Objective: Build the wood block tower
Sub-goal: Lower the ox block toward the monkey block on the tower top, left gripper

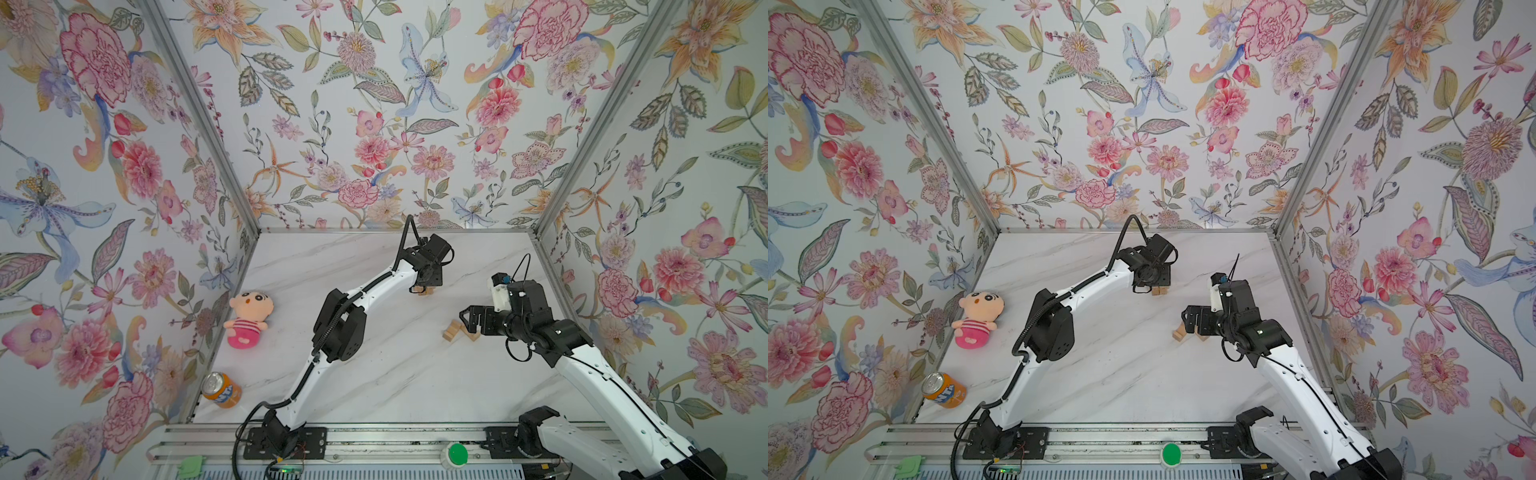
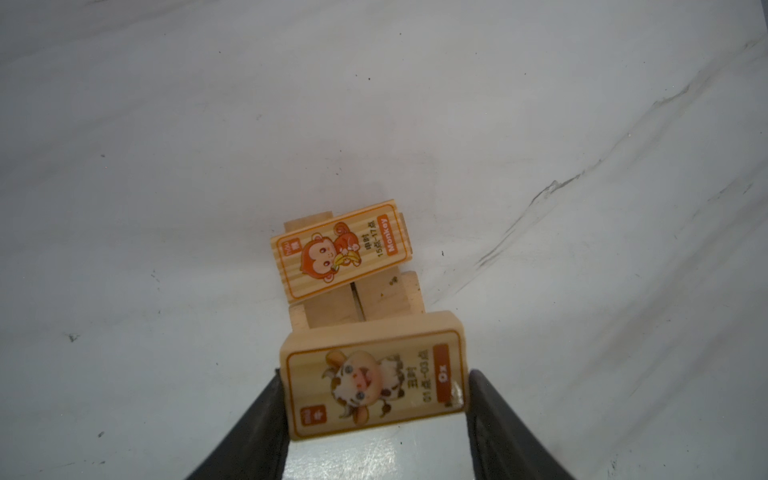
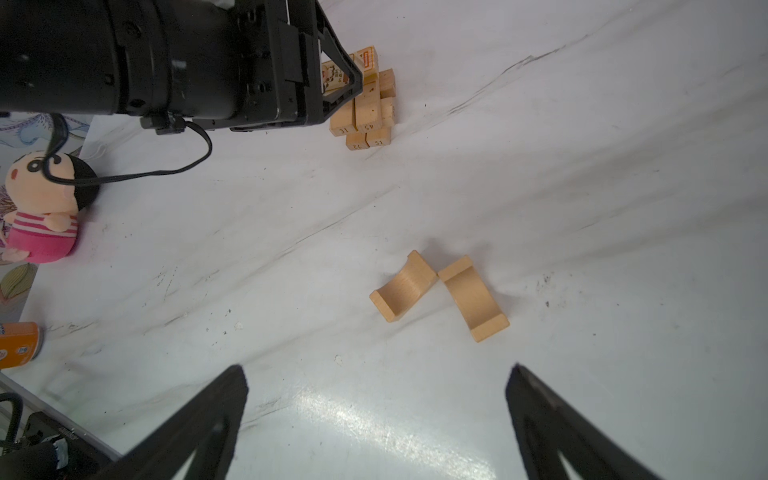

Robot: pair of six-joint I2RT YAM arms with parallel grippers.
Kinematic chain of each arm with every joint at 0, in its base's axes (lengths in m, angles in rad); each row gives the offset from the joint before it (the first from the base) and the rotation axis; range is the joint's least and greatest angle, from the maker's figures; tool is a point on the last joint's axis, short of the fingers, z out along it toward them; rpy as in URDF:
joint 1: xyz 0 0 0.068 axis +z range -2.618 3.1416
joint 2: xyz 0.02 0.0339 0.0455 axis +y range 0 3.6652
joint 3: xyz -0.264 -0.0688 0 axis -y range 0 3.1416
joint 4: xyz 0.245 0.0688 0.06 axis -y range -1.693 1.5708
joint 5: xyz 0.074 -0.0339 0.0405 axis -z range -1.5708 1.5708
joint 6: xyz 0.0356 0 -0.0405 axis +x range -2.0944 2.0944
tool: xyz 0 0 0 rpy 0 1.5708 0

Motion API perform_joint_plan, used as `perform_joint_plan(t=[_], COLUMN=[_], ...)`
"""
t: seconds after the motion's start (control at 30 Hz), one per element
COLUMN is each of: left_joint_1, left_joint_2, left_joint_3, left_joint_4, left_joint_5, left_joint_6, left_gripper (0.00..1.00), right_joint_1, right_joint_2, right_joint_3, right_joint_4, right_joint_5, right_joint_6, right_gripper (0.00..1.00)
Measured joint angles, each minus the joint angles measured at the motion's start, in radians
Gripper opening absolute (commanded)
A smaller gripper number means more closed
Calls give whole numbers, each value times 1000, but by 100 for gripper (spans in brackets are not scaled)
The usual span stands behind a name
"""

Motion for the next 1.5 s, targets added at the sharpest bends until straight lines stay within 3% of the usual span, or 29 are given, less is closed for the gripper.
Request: perform_joint_plan(t=[1.5], left_joint_1=[11], left_joint_2=[36], left_joint_3=[-23], left_joint_4=[28], left_joint_5=[24], left_joint_6=[-8], left_gripper=[53], right_joint_1=[-20], right_joint_2=[0], right_joint_3=[-1], right_joint_4=[8], right_joint_5=[-3], right_joint_6=[-1], right_gripper=[99])
